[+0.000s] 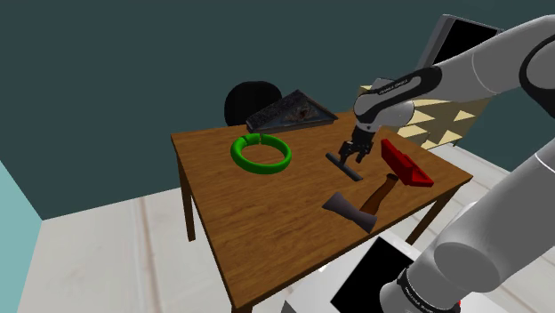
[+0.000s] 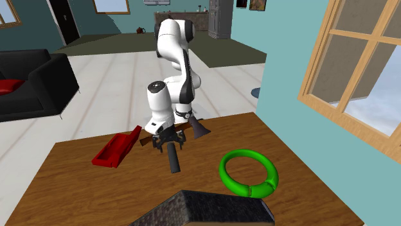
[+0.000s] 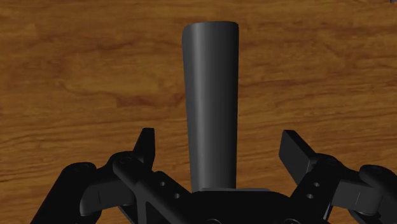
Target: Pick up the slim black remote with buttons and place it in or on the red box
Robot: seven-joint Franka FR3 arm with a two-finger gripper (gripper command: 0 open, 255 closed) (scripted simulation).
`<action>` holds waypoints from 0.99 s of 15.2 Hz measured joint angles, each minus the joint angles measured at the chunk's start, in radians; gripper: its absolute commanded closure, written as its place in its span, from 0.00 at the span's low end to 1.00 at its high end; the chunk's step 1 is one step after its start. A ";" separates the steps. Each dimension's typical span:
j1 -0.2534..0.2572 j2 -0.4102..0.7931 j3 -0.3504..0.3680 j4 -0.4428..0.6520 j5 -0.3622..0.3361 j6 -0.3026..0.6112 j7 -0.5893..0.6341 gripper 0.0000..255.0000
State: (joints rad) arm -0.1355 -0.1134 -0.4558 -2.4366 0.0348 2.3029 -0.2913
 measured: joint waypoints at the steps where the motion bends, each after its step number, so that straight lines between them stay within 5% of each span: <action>1: 0.002 0.015 -0.002 -0.004 0.009 0.017 -0.008 0.00; 10: 0.006 0.052 -0.003 -0.022 0.035 0.069 -0.026 0.00; 11: 0.006 0.052 -0.003 -0.022 0.035 0.069 -0.026 1.00; 15: 0.004 0.050 -0.006 -0.020 0.034 0.069 -0.027 1.00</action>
State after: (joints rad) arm -0.1314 -0.0634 -0.4617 -2.4569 0.0684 2.3724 -0.3186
